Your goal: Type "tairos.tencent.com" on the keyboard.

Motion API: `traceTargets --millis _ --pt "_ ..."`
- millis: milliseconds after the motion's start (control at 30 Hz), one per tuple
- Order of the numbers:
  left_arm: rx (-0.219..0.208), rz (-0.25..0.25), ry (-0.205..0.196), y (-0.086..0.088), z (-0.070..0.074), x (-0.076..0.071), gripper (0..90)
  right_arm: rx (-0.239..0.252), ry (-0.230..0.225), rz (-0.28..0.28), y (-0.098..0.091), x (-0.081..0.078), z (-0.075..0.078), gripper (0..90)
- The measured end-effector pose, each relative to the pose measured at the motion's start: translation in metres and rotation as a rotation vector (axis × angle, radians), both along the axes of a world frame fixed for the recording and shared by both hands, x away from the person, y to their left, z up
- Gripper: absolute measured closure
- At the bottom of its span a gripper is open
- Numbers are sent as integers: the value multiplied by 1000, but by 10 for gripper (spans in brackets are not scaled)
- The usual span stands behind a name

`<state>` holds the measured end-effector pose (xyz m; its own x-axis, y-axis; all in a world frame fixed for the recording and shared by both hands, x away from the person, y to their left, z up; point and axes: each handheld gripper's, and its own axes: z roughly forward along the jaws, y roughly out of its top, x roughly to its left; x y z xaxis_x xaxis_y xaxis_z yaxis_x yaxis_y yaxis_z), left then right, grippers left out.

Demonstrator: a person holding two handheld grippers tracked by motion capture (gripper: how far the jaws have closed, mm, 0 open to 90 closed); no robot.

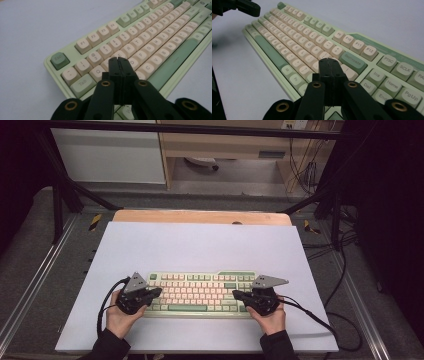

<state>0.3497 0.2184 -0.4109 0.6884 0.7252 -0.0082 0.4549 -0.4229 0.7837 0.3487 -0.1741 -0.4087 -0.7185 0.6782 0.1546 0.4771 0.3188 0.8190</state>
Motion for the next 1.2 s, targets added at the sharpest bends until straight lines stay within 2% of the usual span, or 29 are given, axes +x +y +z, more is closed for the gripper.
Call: traceTargets --millis 333,733,1200 --pt "-7 23 5 19 -3 -7 891 -2 7 20 12 2 1 900" --pt "-22 54 7 39 -7 -12 891 4 9 59 36 5 2 900" --pt "-40 79 5 50 -8 -14 892 -18 29 109 64 6 -6 900"
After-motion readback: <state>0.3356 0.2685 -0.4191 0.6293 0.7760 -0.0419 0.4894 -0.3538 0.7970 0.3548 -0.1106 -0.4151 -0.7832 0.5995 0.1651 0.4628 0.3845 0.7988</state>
